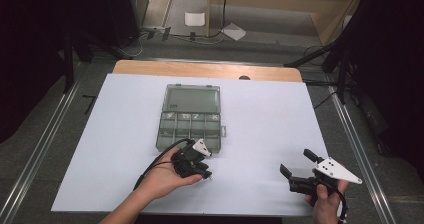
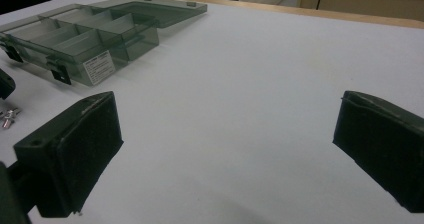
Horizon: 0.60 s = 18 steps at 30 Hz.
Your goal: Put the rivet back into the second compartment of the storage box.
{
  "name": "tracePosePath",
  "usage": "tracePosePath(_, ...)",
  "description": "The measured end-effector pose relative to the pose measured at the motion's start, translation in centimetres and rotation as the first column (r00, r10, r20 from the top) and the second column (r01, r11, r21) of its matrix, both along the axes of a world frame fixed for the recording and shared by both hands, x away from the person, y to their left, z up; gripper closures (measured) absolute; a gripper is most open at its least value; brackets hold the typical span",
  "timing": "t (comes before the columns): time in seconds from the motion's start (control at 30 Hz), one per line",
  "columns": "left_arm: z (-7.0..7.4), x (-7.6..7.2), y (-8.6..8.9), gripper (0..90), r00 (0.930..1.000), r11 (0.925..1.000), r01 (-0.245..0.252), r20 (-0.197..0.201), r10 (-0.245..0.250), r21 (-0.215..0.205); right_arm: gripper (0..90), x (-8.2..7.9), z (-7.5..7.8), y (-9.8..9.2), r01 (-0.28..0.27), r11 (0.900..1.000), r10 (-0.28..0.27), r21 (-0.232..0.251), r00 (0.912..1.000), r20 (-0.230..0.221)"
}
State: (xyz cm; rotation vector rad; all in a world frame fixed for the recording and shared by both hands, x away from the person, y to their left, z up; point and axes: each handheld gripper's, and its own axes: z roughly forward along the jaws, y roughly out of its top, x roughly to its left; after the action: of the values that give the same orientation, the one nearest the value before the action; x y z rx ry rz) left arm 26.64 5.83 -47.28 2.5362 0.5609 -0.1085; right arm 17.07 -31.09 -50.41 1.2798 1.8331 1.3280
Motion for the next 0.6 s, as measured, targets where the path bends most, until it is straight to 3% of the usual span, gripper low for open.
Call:
tracePosePath(0.03, -0.02, 0.06, -0.06, 72.4, 0.9999, 1.0000, -0.004, -0.010, 0.004, 0.003, 0.0, 0.01, -0.02, -0.02, 0.001, 1.000, -0.001, 0.000, 1.0000, 0.000)
tracePosePath(0.1, -0.09, 0.15, -0.24, 72.5, 0.9965, 0.9995, -0.031, -0.078, 0.030, -0.010, 0.0, 0.03, -0.05, -0.03, 0.001, 1.000, -0.001, -0.001, 1.0000, -0.002)
tracePosePath(0.23, -0.20, 0.01, -0.48, 76.9, 0.9988, 0.9993, -0.037, -0.032, 0.037, 0.010, 0.0, 0.04, -0.09, -0.01, 0.004, 1.000, -0.004, 0.000, 1.0000, -0.007)
tracePosePath(0.43, -0.60, -0.07, -0.78, 77.0, 0.9987, 0.9991, -0.030, -0.040, 0.031, 0.029, 0.0, 0.08, -0.14, -0.03, 0.005, 1.000, -0.005, -0.002, 0.9999, -0.009)
tracePosePath(0.6, -0.81, -0.26, -0.89, 82.7, 0.9995, 0.9984, -0.027, -0.013, 0.028, 0.050, 0.0, 0.11, -0.17, -0.05, 0.009, 1.000, -0.009, -0.013, 0.9999, -0.009)
